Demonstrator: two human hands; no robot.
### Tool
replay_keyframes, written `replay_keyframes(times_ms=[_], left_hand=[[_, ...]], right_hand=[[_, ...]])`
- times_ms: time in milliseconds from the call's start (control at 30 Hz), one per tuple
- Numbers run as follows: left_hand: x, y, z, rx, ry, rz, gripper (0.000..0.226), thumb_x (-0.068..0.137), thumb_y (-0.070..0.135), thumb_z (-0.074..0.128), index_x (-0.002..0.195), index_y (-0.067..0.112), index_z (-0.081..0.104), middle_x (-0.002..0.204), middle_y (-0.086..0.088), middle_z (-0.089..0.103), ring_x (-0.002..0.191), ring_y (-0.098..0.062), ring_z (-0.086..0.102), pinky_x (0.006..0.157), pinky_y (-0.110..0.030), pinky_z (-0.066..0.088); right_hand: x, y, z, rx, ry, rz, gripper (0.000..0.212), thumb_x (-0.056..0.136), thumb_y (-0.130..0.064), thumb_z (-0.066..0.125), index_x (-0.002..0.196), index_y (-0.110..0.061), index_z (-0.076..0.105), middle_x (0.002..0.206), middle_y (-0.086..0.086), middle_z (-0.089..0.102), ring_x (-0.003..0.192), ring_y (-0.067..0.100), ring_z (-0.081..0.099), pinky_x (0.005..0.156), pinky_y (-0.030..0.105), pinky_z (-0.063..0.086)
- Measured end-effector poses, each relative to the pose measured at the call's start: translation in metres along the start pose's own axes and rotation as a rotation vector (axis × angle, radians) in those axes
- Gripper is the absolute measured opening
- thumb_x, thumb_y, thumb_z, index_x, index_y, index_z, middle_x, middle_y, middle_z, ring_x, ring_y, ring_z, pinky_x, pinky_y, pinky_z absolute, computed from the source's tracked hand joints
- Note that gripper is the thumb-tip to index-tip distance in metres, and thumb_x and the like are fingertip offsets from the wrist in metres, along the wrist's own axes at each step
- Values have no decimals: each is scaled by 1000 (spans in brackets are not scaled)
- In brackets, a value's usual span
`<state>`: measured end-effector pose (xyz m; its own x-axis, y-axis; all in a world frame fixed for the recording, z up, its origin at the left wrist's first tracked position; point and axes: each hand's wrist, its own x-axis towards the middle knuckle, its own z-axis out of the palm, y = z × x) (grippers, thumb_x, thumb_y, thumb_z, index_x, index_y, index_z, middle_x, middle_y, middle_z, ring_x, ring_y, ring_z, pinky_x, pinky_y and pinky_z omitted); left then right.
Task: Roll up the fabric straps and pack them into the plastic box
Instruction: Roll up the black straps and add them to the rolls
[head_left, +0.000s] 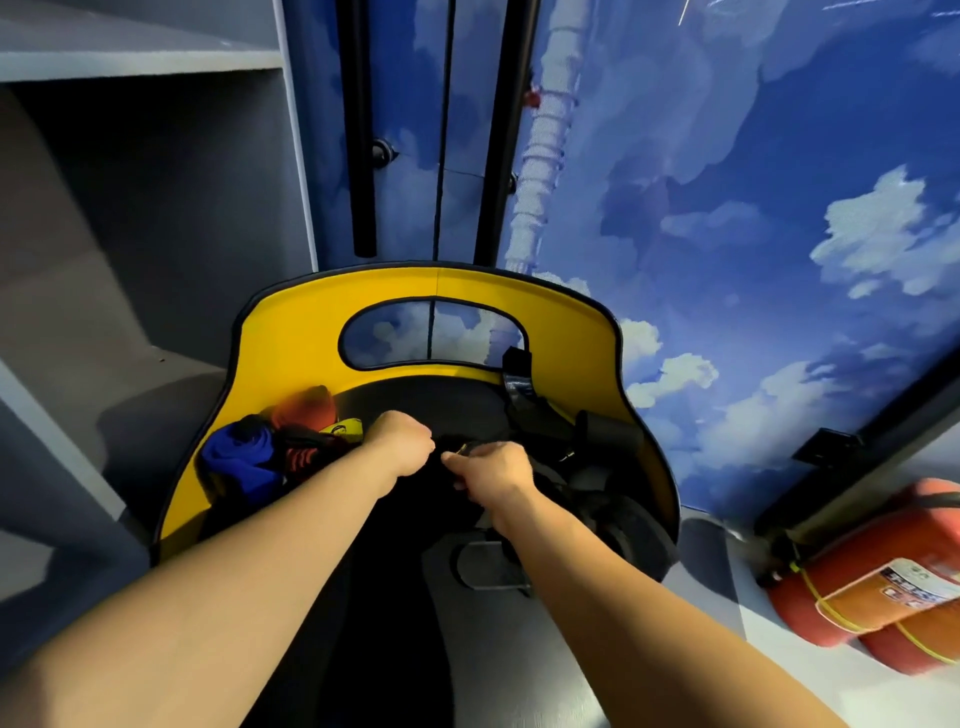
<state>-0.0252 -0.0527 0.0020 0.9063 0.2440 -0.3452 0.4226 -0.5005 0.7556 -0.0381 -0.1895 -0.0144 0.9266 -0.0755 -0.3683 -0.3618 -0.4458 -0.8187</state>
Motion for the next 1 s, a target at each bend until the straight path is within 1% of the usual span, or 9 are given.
replay_keyframes(times_ms=[100,200,333,467,567,667,733,833,1000], left_hand=[[-9,7,-13,-105,37,17,28,97,3,59,120,11,72,123,-6,67,115,-25,63,97,-29,50],[-22,16,-29,-395,38,29,21,91,7,70,104,22,76,118,-6,71,109,-25,65,102,-39,51],[-57,39,-53,-641,-102,96,17,91,13,73,107,16,69,105,-6,73,99,-21,68,99,-38,51],[-91,61,-70,-580,-195,195,39,88,12,75,125,9,67,109,-6,76,105,-26,71,98,-38,54],[-116,81,-81,-570,-174,248,34,87,8,75,121,10,68,109,-10,76,109,-31,69,88,-35,59],[-143,100,-94,-630,-160,273,30,86,8,76,115,12,69,108,-9,76,103,-27,72,84,-34,58],[-160,110,-101,-660,-162,296,32,87,7,75,119,10,67,109,-10,76,102,-25,73,90,-38,58],[-186,118,-112,-678,-188,326,27,89,7,72,116,7,68,108,-13,76,100,-25,73,94,-41,56],[-223,116,-125,-521,-195,365,18,93,9,69,110,7,71,105,-10,77,97,-23,74,87,-33,58]], right_hand=[[-9,-17,-14,165,78,-14,27,76,-27,85,69,-18,61,82,8,72,74,21,68,78,42,60],[-26,-41,-39,321,-9,-73,26,87,-17,77,71,-19,56,72,4,60,59,13,56,61,28,53],[-56,-71,-83,488,-93,-118,30,94,-14,68,69,-19,53,68,3,55,56,10,52,57,20,50],[-84,-92,-112,652,-141,-150,12,98,-15,62,92,-9,70,80,6,71,72,16,67,66,24,56],[-105,-106,-126,734,-150,-176,16,100,-16,59,89,-9,68,65,0,68,57,10,65,59,22,54],[-128,-123,-138,754,-149,-208,21,102,-17,56,83,-11,63,56,-4,63,46,6,58,47,18,48],[-143,-134,-146,771,-125,-222,16,101,-15,58,89,-8,67,64,-2,68,50,7,61,48,19,51],[-162,-148,-153,785,-117,-218,18,97,-16,64,109,-3,69,92,6,71,69,12,66,62,22,59],[-202,-166,-161,777,-152,-200,12,98,-14,63,95,-5,70,82,3,70,61,10,66,54,21,56]])
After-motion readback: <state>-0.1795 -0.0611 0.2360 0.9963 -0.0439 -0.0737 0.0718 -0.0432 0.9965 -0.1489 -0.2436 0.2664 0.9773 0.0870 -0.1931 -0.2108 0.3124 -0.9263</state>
